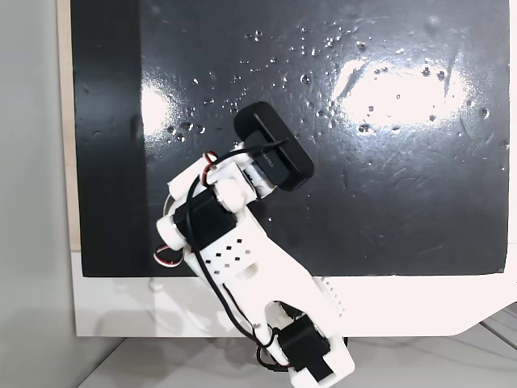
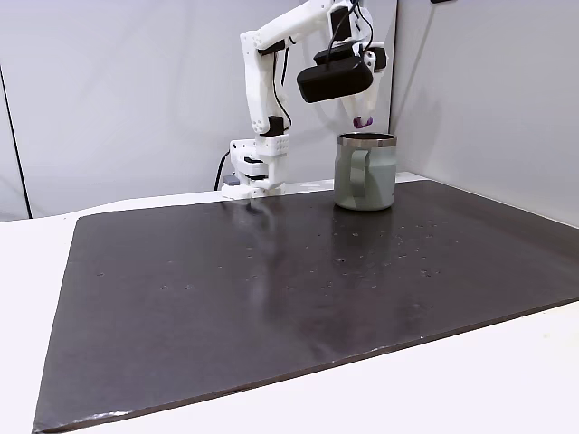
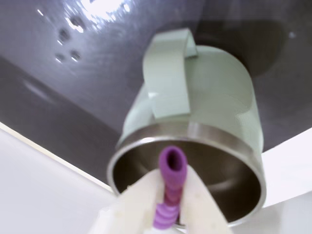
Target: Grasp a pengrip and put it in the cup.
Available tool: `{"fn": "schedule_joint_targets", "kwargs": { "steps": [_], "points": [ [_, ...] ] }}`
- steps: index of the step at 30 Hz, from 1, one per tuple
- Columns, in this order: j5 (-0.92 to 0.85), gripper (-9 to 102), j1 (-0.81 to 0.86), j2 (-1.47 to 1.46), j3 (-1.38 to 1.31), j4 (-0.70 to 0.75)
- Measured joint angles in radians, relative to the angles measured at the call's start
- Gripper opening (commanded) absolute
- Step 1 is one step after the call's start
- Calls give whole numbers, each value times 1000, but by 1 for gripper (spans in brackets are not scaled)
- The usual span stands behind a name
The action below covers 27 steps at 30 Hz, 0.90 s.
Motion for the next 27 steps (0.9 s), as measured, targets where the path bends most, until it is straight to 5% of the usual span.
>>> {"fn": "schedule_joint_targets", "kwargs": {
  "steps": [10, 16, 27],
  "points": [
    [-44, 0, -107, 0, 26, 0],
    [-52, 24, -104, 0, 35, -2],
    [-54, 26, -107, 0, 35, -2]
  ]
}}
